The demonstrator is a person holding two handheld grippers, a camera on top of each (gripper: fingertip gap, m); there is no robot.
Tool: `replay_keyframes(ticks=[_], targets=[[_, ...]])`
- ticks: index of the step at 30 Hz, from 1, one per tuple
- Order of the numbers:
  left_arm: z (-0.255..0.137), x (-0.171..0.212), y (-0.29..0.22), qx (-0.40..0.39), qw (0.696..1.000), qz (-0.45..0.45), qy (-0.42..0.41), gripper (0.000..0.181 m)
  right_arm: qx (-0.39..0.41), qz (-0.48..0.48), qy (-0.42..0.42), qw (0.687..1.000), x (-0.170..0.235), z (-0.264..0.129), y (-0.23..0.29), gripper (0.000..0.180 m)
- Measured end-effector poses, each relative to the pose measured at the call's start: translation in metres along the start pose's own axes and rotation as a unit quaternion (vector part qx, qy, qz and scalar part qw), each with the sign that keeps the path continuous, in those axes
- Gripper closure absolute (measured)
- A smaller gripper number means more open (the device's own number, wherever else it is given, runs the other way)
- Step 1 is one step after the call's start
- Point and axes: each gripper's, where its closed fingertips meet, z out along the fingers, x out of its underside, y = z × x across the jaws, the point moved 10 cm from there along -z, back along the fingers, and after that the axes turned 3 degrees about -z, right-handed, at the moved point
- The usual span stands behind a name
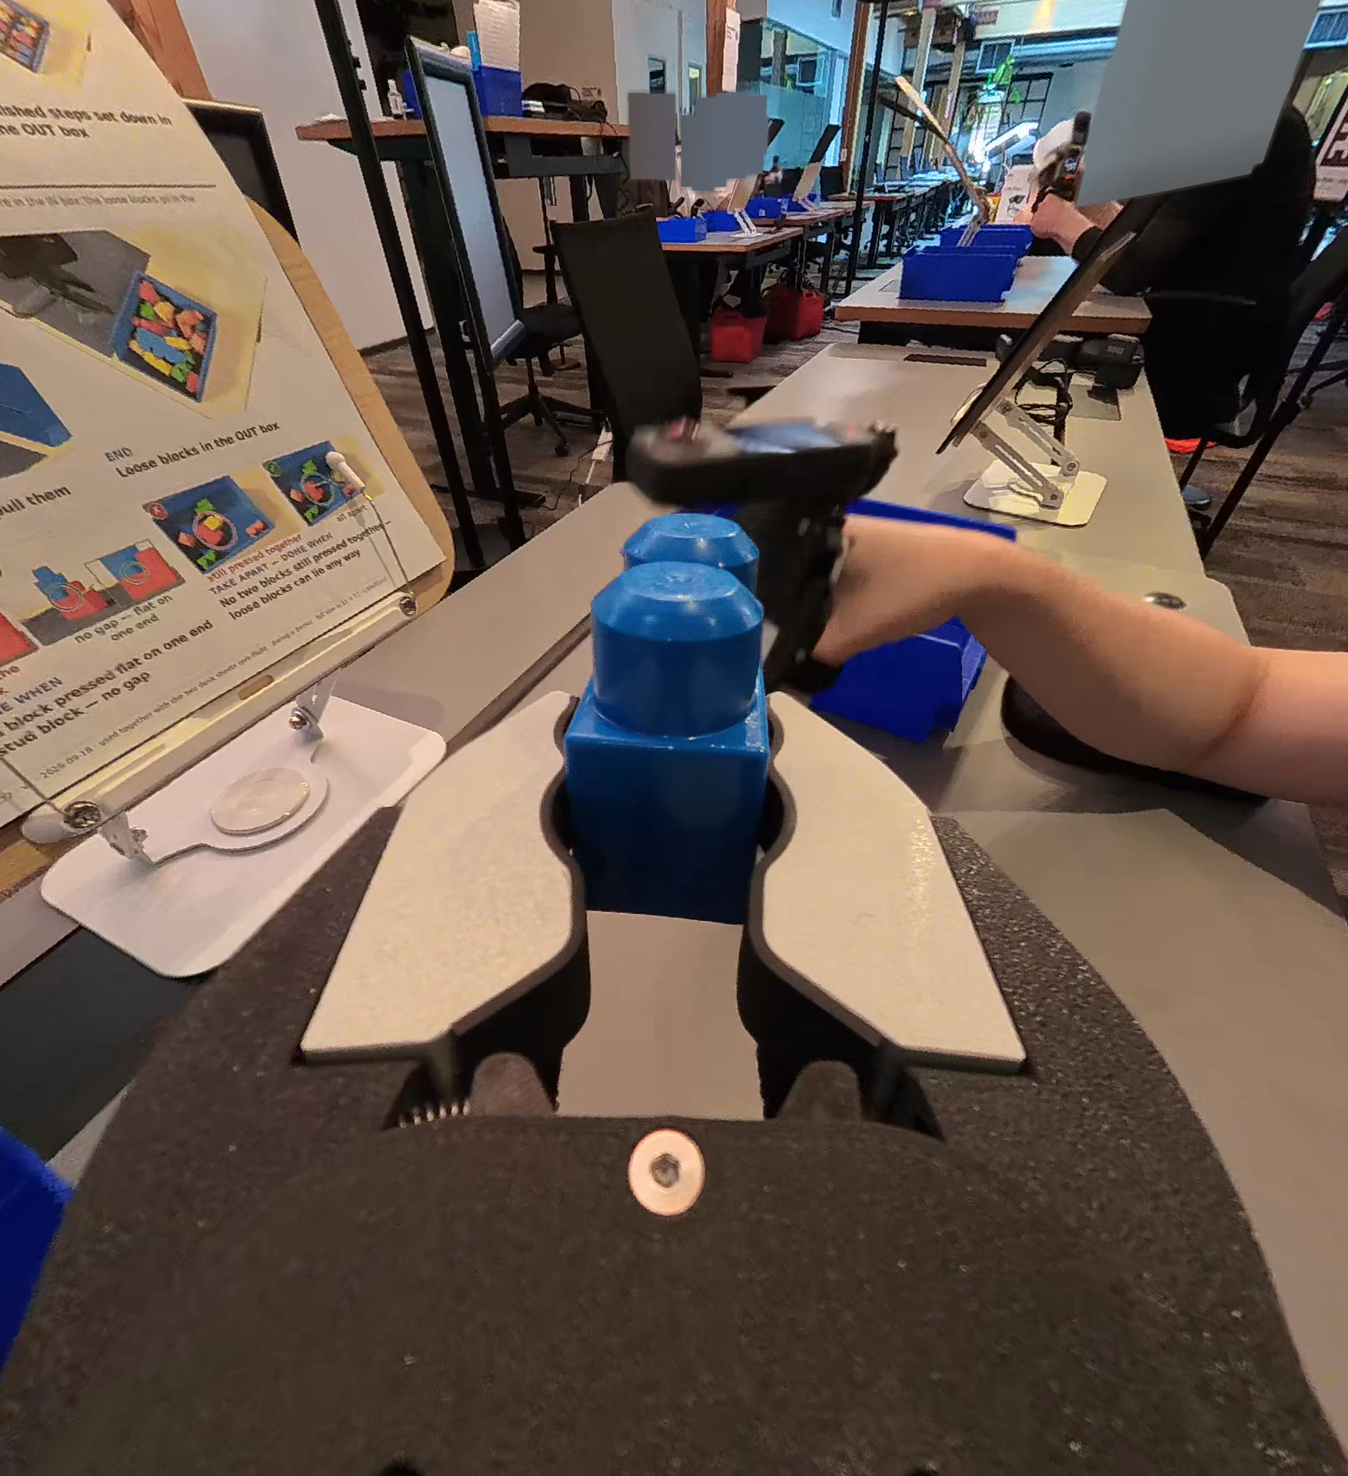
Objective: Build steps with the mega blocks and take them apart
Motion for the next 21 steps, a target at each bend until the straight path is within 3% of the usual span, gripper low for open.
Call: replay_keyframes(ticks=[5,10,13,21], targets=[[0.027,0.02,0.003,0.089,0.993,-0.073,-0.01,0.14,-0.063,0.016,-0.203,0.977,0.002,-0.066,-0.011,0.142],[0.063,0.049,0.001,0.13,0.985,-0.109,0.028,0.14,-0.187,-0.013,-0.326,0.927,0.01,-0.094,-0.015,0.143],[0.084,0.062,-0.01,0.163,0.977,-0.121,0.064,0.14,-0.275,-0.056,-0.317,0.906,0.01,-0.101,0.005,0.143],[0.115,0.079,-0.038,0.227,0.957,-0.125,0.133,0.139,-0.289,-0.131,-0.201,0.927,0.013,-0.088,0.032,0.143]])
